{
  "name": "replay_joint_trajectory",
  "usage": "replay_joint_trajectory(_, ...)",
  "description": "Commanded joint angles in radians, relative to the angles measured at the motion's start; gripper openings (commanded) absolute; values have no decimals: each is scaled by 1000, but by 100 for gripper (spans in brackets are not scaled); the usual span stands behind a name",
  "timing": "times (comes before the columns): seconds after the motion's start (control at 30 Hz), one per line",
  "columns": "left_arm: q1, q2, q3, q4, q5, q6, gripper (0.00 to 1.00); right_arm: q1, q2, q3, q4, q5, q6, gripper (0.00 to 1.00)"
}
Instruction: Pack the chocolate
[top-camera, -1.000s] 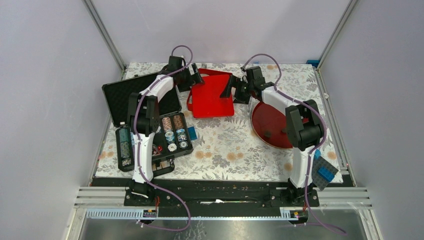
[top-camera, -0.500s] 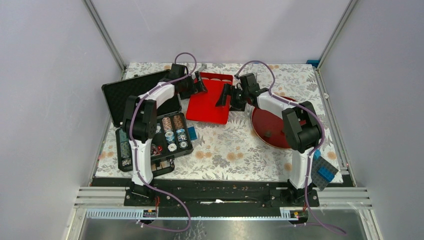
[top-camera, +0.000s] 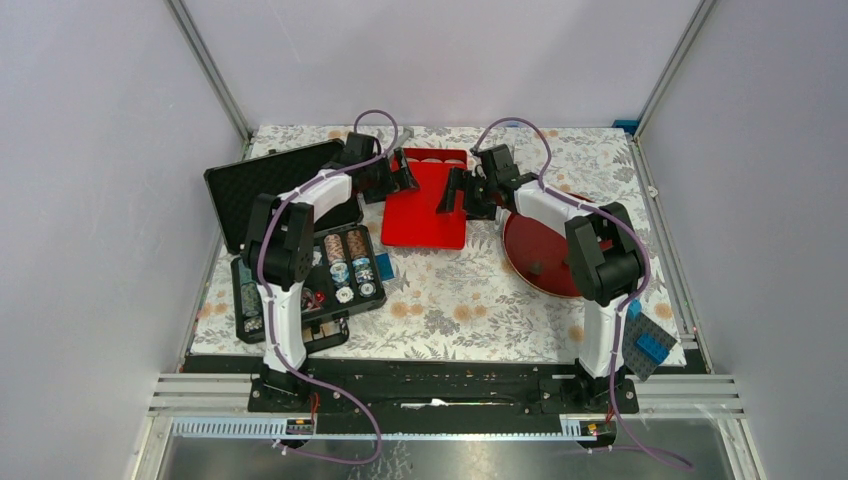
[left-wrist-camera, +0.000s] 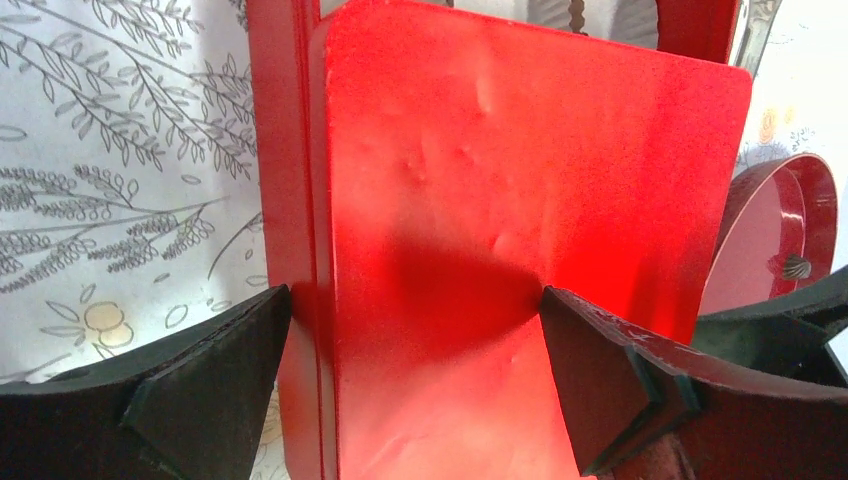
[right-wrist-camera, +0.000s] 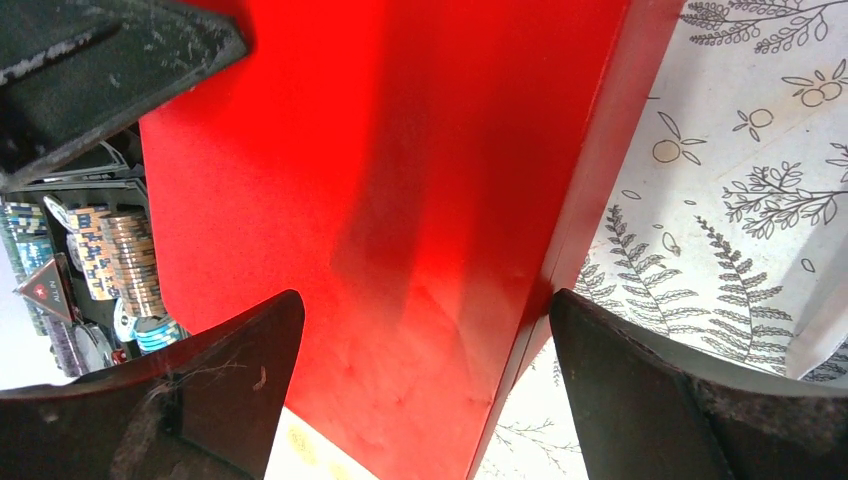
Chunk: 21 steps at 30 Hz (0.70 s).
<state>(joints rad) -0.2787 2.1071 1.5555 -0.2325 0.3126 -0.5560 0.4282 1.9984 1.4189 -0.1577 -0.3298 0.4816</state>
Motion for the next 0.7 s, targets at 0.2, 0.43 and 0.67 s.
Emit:
replay_joint_trajectory(0.2, -109, -199, -220, 93, 86, -71, 97, 9, -124, -165, 57, -2, -58, 100)
replay_joint_trajectory(0.43, -199, -328, -329, 81, 66, -82, 97, 9, -303, -367, 92, -19, -46, 100)
replay_joint_trajectory(0.67, -277, -425, -434, 63, 7, -121, 97, 10, -449, -430, 25, 35, -82, 100)
